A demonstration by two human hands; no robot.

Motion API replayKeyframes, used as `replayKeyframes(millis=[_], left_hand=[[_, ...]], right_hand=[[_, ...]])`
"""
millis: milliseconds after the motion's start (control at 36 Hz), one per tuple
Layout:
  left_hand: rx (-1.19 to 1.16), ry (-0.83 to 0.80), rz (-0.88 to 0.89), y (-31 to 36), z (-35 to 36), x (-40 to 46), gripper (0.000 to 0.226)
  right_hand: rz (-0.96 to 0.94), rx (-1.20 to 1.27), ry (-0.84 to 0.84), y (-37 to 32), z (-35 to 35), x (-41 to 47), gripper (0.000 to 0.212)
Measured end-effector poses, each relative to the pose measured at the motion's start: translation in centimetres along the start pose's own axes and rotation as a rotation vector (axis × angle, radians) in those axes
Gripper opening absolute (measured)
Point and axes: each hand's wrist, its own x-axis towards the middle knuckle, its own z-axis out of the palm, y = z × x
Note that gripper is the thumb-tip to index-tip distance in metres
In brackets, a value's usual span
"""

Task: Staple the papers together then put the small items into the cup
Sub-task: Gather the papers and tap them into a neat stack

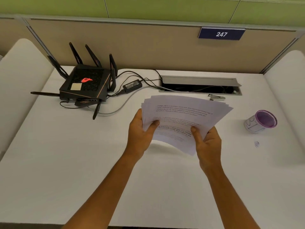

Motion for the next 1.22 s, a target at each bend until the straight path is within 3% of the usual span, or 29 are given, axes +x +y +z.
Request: replayKeyframes(millis=[111,500,611,806,1000,1222], left_hand=[[-0.015,0.010,-0.084,-2.1,0.1,-0.6,0.047],[-0.040,0.057,-0.068,-2.9,0.6,-1.2,0.044],[-0.005,0.045,-0.141,-4.5,0.5,-1.8,0.046],[-0.013,0.012,-0.166,-4.3,-0.8,-1.7,0.035],[-0.284,0.160,-0.236,-3.6,-2.4,-1.3,0.037],[-0.556,0.175,-0.325,-3.2,-1.7,-2.6,0.055]], right_hand=[[0.048,-0.065,-0.070,2.2,0.2,-0.8,0.044],[0.008,-0.010,-0.043,2.4,0.7,-1.6,0.038],[0.109,-0.085,-0.070,4.3,0.8,-2.4,0.039],[0.188,-0.064,-0.083,4.1,-0.7,-1.6,0.022],[0.279,0.088,-0.274,2.6,-3.1,-1.0,0.024],[0.372,0.412,-0.238,2.3,-0.1,-2.8,0.040]])
